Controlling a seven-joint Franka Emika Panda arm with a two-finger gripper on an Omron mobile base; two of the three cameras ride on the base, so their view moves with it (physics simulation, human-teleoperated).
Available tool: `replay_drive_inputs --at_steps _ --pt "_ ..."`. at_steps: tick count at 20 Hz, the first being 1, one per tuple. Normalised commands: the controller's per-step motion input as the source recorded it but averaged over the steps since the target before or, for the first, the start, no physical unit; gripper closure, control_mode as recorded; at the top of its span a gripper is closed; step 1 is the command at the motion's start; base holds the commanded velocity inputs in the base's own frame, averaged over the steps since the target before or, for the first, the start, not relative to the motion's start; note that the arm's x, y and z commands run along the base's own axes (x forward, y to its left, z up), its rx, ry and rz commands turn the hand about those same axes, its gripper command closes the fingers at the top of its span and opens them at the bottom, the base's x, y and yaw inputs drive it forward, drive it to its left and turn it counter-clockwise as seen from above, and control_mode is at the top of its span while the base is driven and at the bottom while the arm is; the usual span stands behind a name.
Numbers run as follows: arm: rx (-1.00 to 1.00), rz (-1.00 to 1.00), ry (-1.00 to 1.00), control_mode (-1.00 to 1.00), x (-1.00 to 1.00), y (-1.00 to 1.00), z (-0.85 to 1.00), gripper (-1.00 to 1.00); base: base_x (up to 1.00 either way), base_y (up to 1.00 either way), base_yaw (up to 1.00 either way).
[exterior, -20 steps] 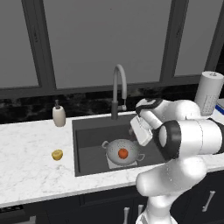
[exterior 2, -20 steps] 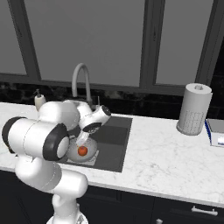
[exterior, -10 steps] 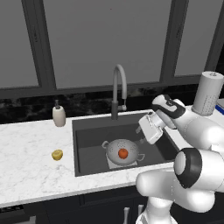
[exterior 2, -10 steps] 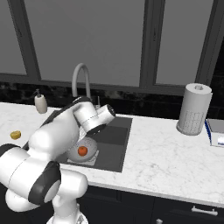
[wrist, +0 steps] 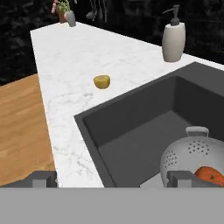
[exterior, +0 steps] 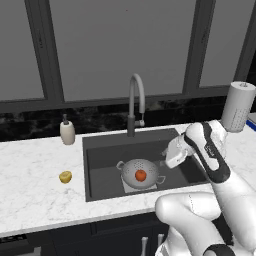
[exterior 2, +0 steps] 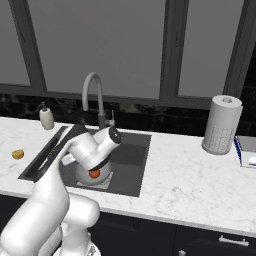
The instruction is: Put the colander in the sink, put the orange, kiwi in the colander, and turn on the sink faucet and pour water over the colander.
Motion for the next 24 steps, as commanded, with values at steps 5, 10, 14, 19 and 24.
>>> replay_drive_inputs --at_steps 5,10,14,19,24 --pt "0.0 -0.38 0.16 -1.0 -0.58 0.36 0.33 -1.0 0.0 0.0 0.0" --pt "-0.01 -0.19 0.23 -1.0 -0.23 0.78 0.27 -1.0 0.0 0.0 0.0" --pt "-0.07 -0.05 0.22 -1.0 -0.19 0.9 0.3 -1.0 0.0 0.0 0.0" --pt "-0.07 -0.08 0.26 -1.0 -0.15 0.84 0.33 -1.0 0.0 0.0 0.0" --pt "-0.23 -0.18 0.04 -1.0 -0.03 0.94 0.01 -1.0 0.0 0.0 0.0"
